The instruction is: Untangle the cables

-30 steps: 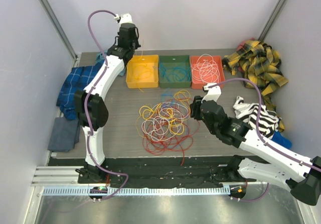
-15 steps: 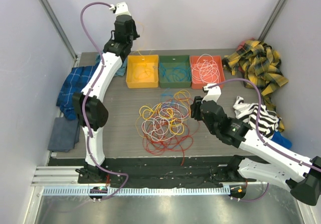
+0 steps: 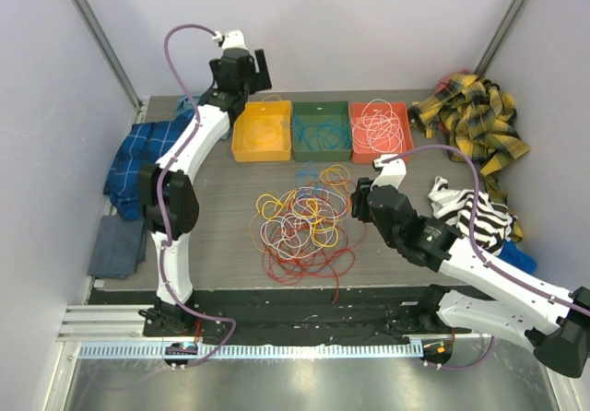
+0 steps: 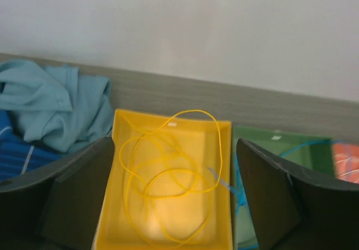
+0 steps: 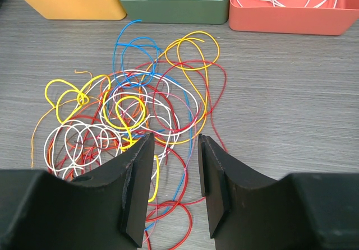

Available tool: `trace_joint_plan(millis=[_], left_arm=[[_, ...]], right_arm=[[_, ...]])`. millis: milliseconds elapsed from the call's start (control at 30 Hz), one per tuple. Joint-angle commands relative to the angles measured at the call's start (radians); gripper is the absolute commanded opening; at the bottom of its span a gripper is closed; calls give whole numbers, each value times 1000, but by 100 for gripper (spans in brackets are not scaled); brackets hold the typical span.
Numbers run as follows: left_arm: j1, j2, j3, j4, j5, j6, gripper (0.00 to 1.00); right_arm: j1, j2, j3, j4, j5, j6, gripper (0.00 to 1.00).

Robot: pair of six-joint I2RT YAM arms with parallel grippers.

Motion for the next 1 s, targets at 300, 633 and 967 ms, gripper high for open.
trace_joint_plan(millis=[300,633,967], left_arm=[[-52,-391,-255,-27,-35,-128,100],[-363,-811,-803,-365,-230,-258,100],[-369,-1040,-1058,-353,-212,-277,100]], right_arm=[[-4,-45,10,35,97,29,45],[-6,38,-11,95,225,9,52],[-6,136,24,127,146,29,64]])
